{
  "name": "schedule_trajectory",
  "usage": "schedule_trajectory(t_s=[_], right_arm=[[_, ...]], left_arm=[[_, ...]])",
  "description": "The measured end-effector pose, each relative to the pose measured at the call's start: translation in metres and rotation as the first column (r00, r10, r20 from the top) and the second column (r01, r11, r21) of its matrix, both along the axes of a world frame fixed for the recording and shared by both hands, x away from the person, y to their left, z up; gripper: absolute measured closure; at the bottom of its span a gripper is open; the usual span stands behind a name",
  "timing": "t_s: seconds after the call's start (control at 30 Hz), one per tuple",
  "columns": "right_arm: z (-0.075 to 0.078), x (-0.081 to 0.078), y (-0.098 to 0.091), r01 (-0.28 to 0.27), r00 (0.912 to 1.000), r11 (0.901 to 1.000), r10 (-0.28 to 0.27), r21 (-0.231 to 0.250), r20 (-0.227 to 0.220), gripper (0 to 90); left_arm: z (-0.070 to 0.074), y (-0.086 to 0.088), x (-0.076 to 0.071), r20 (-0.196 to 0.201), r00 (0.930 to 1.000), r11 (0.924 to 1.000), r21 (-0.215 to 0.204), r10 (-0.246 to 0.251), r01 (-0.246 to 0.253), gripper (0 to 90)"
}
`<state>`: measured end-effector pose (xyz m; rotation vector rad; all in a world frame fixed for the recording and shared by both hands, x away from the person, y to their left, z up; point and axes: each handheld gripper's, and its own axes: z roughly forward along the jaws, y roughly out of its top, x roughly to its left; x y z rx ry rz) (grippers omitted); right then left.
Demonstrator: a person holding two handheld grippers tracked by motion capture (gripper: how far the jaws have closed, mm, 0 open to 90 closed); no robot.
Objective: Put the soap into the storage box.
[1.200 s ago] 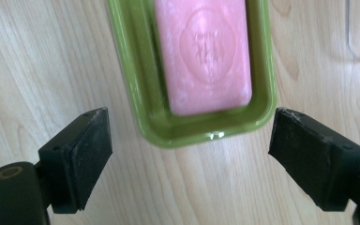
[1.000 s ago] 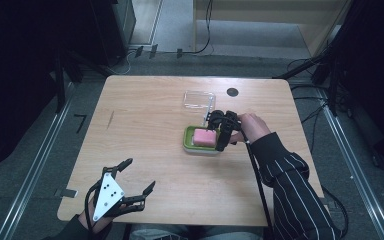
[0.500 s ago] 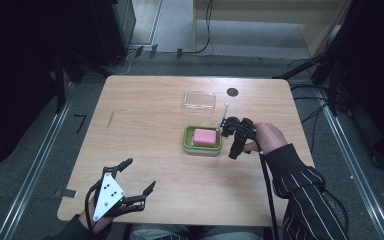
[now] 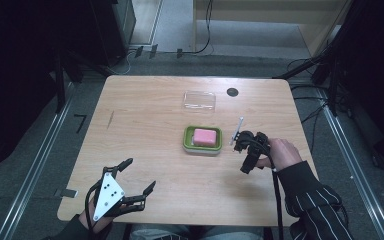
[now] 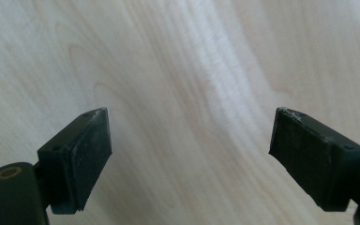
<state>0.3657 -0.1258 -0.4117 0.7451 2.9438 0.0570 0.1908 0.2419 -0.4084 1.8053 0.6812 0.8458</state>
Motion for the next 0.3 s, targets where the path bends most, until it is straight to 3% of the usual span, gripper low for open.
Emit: schedule_trajectory(t_s=[0.13,0.3], right_arm=[[-0.010,-0.013,-0.005,0.002,0.9999,0.9999,-0.002,-0.010,-0.011,13.7],[-0.014,-0.017,-0.008,0.000,0.9999,1.0000,0.000,0.004,-0.012,13.8]], left_arm=[[0.000,0.000,0.000,-0.001,1.0000,1.0000,0.000,-0.002,0.002,13.6],[0.000,-0.001,0.001,-0.001,1.0000,1.0000,0.002,-0.003,0.003,13.6]])
